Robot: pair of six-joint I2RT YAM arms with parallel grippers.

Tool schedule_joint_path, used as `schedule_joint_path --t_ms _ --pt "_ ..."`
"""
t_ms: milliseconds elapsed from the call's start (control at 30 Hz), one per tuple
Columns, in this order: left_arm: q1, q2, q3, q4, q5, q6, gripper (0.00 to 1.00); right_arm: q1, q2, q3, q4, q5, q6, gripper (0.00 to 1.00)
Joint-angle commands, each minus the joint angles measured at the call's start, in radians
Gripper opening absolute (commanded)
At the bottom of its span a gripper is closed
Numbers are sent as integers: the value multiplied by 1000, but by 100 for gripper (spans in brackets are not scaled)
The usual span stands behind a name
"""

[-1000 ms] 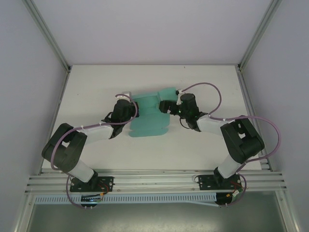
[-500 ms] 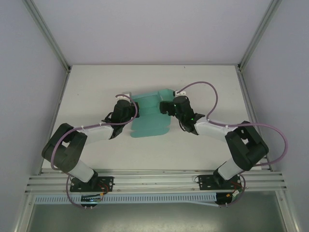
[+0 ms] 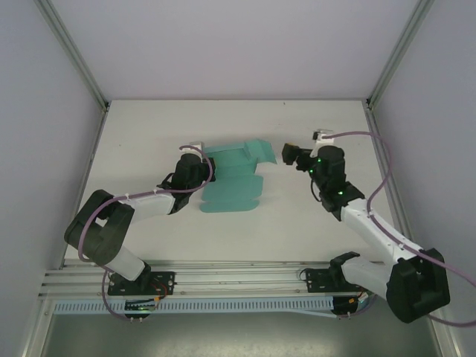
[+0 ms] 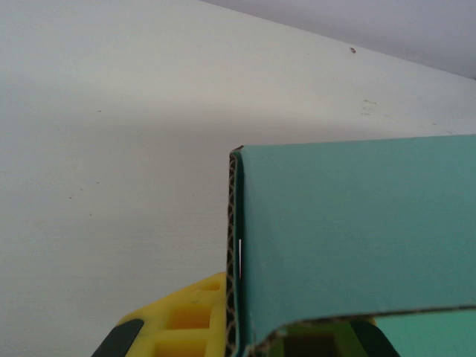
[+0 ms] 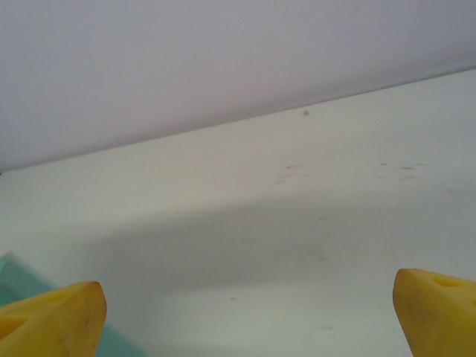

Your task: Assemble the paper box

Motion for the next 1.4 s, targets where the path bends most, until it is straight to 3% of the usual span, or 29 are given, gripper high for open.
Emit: schedule_joint_path --t_ms 0,200,367,533,833,1033,1200,1367 --pt "-4 -13 4 19 37 31 0 -106 63 70 -114 -142 1 99" --pt "-4 -11 12 18 50 38 0 -151 286 195 -126 -433 -18 95" --pt "-4 -5 29 -4 35 34 0 -88 373 231 -126 -620 -88 93" --pt "-4 0 38 -6 38 31 0 20 389 270 -255 -577 -212 92" --pt "-4 9 47 -6 64 35 0 97 502 325 -181 -604 -161 90" --pt "-4 -3 40 -12 55 36 0 122 562 377 -193 -552 -163 87" --pt "-4 -8 40 -46 0 37 0 122 499 342 -236 -508 -211 86" --pt "-4 2 47 -40 19 30 0 110 421 301 -330 -587 -348 83"
